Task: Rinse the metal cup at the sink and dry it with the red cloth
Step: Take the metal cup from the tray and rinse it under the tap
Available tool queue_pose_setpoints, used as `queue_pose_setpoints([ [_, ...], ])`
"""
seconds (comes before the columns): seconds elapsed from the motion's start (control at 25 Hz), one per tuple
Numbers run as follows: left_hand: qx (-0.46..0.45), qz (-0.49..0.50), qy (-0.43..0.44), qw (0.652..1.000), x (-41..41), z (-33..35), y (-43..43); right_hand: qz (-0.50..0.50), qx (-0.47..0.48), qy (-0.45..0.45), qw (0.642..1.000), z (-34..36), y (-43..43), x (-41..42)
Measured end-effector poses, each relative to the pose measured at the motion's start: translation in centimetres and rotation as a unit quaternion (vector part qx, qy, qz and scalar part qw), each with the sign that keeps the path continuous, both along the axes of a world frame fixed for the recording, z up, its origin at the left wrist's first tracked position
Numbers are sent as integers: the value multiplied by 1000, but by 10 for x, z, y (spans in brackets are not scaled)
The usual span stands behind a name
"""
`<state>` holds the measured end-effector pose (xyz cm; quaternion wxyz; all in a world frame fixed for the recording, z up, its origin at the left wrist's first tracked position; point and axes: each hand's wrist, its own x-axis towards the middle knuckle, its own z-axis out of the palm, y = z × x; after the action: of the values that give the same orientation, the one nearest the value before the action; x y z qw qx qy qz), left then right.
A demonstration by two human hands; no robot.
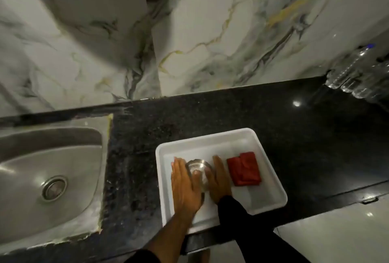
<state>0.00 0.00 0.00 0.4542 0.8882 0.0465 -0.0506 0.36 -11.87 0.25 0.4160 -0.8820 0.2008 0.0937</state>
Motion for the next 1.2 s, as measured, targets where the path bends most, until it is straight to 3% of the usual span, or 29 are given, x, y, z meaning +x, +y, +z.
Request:
queue_pose_setpoints([
  [0.12, -72, 147, 86, 983, 4, -10, -22, -80, 146, -26, 986, -16, -1, 11],
  [0.4, -254, 282, 171, 909, 22, 21, -41, -201, 305, -34, 930, -2, 12, 16],
  [0.52, -331, 321, 151, 874, 28, 42, -28, -247, 368, -60, 895, 14, 10, 23],
  [0.76, -421, 362, 92, 827, 40, 79, 25, -219, 425, -63, 876, 55, 48, 33],
  [0.84, -418, 380, 77, 821, 39, 89, 53, -201, 456, -46, 866, 68, 77, 41],
  [1.04, -460, 423, 49, 779, 30, 98, 141, -181, 580, 56, 792, 82, 167, 53],
  [1.2, -477, 470, 43, 741, 31, 100, 232, -156, 574, 72, 801, 83, 265, 57],
])
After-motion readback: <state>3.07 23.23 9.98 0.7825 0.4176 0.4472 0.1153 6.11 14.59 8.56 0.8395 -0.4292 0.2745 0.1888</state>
